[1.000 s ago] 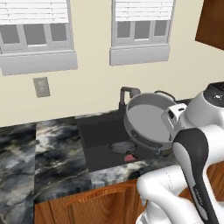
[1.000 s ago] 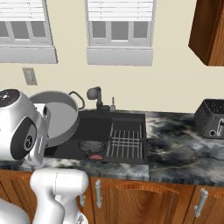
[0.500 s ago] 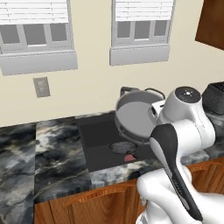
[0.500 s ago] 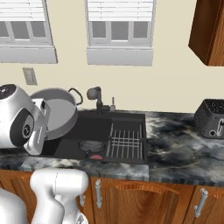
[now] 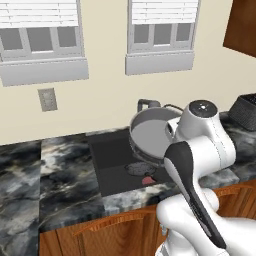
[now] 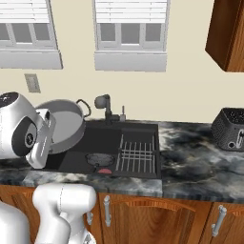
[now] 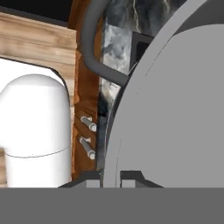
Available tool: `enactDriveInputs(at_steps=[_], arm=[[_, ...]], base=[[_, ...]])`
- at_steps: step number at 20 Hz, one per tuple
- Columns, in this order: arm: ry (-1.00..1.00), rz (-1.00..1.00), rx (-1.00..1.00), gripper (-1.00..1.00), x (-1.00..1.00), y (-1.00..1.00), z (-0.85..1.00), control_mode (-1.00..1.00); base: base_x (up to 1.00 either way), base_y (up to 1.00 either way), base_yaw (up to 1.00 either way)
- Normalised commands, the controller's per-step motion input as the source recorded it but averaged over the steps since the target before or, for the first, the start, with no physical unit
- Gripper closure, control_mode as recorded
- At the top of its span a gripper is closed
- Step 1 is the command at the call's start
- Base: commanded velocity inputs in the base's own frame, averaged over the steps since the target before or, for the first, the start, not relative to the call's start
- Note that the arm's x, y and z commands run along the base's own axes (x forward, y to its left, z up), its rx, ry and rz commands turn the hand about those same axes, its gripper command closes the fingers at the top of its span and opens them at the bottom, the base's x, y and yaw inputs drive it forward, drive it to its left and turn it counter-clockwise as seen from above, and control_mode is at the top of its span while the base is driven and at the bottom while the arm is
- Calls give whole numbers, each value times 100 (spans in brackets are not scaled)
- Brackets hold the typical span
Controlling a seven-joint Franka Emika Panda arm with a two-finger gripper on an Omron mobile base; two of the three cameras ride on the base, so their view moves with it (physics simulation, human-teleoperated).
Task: Move the pot and pan from the stove into the sink.
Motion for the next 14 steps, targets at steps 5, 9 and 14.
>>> enactDriveInputs(at_steps=[5, 9, 14], arm=[[7, 0, -5, 100, 0, 0, -33, -100], [15, 0, -4, 100, 1, 3, -23, -100], [18, 0, -3, 100, 0, 1, -23, -100]], base=[[0, 0, 0], [0, 0, 0], [0, 0, 0]])
